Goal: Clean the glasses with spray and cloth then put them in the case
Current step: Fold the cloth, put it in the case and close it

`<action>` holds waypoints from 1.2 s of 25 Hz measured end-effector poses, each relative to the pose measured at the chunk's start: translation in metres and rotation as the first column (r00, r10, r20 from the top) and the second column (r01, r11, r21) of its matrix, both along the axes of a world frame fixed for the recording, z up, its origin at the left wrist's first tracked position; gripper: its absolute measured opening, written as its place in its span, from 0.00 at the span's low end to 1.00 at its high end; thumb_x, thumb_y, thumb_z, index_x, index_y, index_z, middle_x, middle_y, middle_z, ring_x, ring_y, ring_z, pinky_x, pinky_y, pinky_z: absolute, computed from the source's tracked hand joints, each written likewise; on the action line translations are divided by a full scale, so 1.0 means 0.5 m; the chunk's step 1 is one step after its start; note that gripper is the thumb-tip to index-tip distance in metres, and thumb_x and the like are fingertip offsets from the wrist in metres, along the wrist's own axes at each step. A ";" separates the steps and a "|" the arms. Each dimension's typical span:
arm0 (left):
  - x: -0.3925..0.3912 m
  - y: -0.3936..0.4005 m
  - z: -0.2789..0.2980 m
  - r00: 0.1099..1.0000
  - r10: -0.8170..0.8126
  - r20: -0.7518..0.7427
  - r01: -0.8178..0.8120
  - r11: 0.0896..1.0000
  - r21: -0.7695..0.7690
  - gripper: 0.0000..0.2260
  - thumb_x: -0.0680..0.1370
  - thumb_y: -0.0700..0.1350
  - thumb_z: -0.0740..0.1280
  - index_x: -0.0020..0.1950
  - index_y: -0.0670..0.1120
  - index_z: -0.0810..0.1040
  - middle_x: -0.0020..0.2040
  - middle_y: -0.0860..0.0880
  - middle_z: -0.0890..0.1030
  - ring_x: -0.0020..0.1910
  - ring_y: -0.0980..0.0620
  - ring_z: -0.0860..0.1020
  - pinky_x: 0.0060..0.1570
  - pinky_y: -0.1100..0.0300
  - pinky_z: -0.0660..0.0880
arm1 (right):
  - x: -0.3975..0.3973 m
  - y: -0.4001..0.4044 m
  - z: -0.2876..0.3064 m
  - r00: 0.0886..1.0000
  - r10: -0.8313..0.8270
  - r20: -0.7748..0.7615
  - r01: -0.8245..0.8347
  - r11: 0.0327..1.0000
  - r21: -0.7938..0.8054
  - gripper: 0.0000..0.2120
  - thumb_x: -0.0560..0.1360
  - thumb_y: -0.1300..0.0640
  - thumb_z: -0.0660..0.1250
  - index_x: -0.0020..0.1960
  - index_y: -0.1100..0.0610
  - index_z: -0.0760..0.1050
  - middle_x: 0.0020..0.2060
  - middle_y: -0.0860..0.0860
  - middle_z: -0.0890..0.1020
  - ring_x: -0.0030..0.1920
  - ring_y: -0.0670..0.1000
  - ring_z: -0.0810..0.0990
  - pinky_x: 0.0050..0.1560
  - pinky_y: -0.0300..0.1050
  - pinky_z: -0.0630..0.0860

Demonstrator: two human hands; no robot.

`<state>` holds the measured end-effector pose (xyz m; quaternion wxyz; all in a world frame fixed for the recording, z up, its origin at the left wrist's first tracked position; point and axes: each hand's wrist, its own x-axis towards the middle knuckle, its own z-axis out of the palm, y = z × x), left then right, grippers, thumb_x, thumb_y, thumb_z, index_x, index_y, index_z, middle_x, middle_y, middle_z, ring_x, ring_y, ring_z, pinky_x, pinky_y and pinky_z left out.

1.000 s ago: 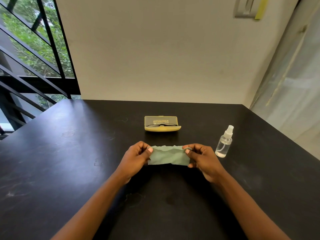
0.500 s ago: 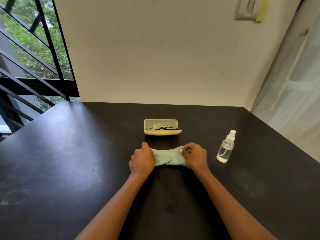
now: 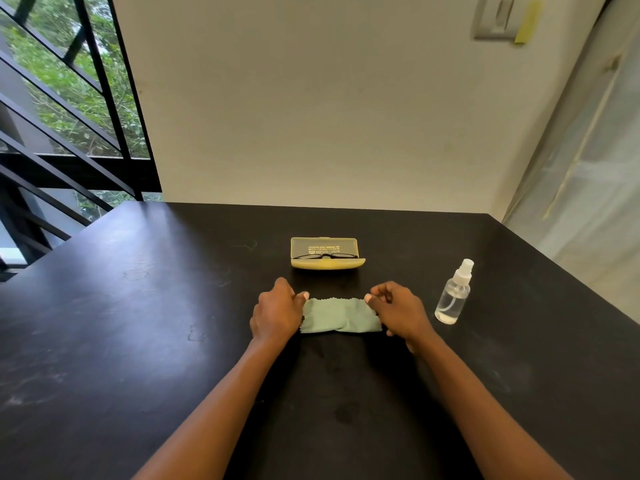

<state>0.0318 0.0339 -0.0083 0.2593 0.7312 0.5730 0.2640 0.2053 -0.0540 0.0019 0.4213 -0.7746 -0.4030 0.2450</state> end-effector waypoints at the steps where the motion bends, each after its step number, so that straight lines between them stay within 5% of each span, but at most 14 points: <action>1: -0.008 -0.005 0.002 1.000 -0.029 0.001 0.029 1.000 0.009 0.09 0.77 0.53 0.64 0.44 0.48 0.71 0.39 0.51 0.76 0.37 0.55 0.73 0.35 0.60 0.71 | 0.006 -0.011 0.003 1.000 0.023 -0.016 -0.023 1.000 -0.005 0.08 0.76 0.55 0.65 0.54 0.52 0.72 0.47 0.52 0.77 0.41 0.48 0.76 0.25 0.35 0.70; 5: -0.040 -0.023 0.001 0.968 -0.249 -0.036 0.247 0.968 -0.054 0.09 0.75 0.52 0.67 0.39 0.50 0.72 0.37 0.54 0.75 0.35 0.57 0.72 0.33 0.64 0.67 | 0.022 -0.047 0.009 0.980 0.174 -0.094 -0.178 0.983 -0.037 0.16 0.73 0.66 0.66 0.55 0.49 0.70 0.53 0.50 0.73 0.41 0.47 0.77 0.32 0.36 0.73; 8: -0.048 -0.029 -0.003 0.965 -0.257 -0.044 0.252 0.963 -0.098 0.10 0.75 0.53 0.67 0.40 0.48 0.73 0.36 0.53 0.75 0.36 0.57 0.73 0.36 0.62 0.71 | 0.020 -0.060 0.004 0.958 0.254 -0.133 -0.260 0.965 -0.023 0.20 0.72 0.69 0.66 0.53 0.46 0.70 0.56 0.51 0.72 0.44 0.50 0.79 0.36 0.37 0.75; 15: -0.036 -0.042 -0.007 0.956 -0.223 -0.191 0.214 0.974 -0.067 0.10 0.76 0.51 0.65 0.44 0.44 0.76 0.42 0.47 0.78 0.43 0.50 0.77 0.43 0.55 0.76 | 0.007 -0.073 -0.008 0.956 0.264 0.126 -0.268 0.963 0.013 0.20 0.72 0.68 0.67 0.47 0.42 0.68 0.57 0.51 0.73 0.45 0.49 0.80 0.45 0.39 0.78; 24: -0.057 -0.027 0.002 0.971 -0.230 -0.061 0.212 0.952 -0.222 0.07 0.74 0.47 0.68 0.39 0.47 0.75 0.37 0.50 0.77 0.38 0.55 0.75 0.44 0.57 0.76 | 0.013 -0.087 0.006 0.947 0.312 0.071 -0.310 0.950 -0.046 0.16 0.72 0.69 0.65 0.45 0.48 0.72 0.52 0.53 0.76 0.37 0.45 0.76 0.34 0.31 0.74; 27: -0.055 -0.037 0.010 0.976 -0.215 -0.033 0.212 0.975 -0.072 0.04 0.76 0.48 0.66 0.43 0.50 0.73 0.44 0.51 0.76 0.43 0.55 0.74 0.49 0.56 0.75 | 0.005 -0.080 0.005 0.940 0.256 0.226 -0.266 0.964 0.012 0.10 0.74 0.65 0.65 0.47 0.50 0.74 0.53 0.50 0.75 0.40 0.44 0.75 0.39 0.31 0.73; 30: -0.047 -0.053 0.010 0.950 -0.223 -0.220 0.249 0.964 0.095 0.10 0.78 0.55 0.59 0.56 0.57 0.75 0.54 0.54 0.66 0.55 0.53 0.63 0.55 0.55 0.62 | 0.000 -0.059 -0.007 0.857 0.236 0.459 -0.261 0.965 -0.009 0.10 0.78 0.60 0.59 0.55 0.50 0.75 0.55 0.48 0.77 0.55 0.48 0.73 0.56 0.43 0.70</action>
